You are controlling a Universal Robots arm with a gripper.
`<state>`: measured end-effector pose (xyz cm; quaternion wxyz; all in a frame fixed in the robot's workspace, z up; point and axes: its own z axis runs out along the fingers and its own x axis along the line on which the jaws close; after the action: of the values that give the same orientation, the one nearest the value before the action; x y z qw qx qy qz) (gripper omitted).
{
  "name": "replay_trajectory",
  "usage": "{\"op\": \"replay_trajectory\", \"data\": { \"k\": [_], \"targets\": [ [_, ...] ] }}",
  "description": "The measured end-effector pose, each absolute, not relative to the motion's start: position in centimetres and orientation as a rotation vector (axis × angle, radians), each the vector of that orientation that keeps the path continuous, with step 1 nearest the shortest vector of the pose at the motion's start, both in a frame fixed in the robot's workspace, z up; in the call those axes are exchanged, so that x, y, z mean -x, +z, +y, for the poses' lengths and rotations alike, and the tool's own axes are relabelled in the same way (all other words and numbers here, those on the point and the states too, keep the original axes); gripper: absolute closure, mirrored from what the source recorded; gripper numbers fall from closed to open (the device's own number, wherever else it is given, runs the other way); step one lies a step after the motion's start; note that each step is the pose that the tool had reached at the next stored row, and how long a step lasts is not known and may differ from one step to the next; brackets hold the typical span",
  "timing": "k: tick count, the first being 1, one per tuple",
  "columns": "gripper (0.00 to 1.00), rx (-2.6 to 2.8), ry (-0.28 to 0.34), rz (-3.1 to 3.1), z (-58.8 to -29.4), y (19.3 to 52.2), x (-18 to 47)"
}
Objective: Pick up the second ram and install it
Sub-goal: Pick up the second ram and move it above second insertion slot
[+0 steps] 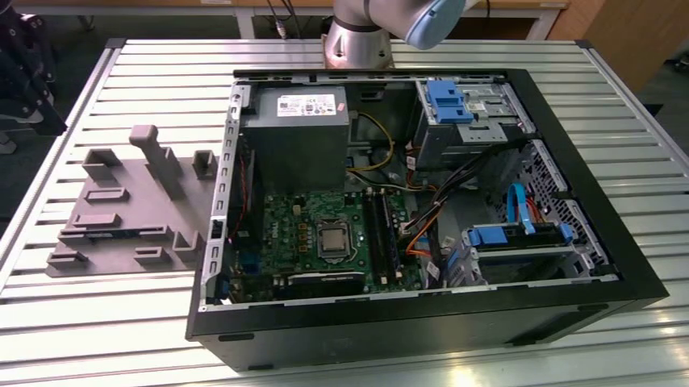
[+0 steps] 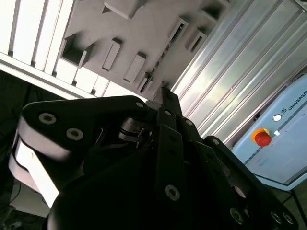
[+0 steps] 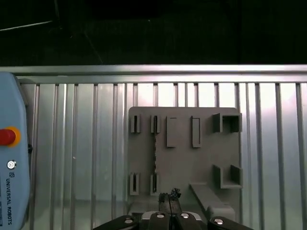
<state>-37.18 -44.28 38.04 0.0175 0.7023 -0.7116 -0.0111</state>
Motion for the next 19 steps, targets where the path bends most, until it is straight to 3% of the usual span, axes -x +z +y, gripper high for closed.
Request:
{"op": "replay_trajectory", "data": {
  "k": [19],
  "targets": [
    [0.89,-2.387,-0.029,-1.985,-44.28,38.04,37.18]
  ]
}}
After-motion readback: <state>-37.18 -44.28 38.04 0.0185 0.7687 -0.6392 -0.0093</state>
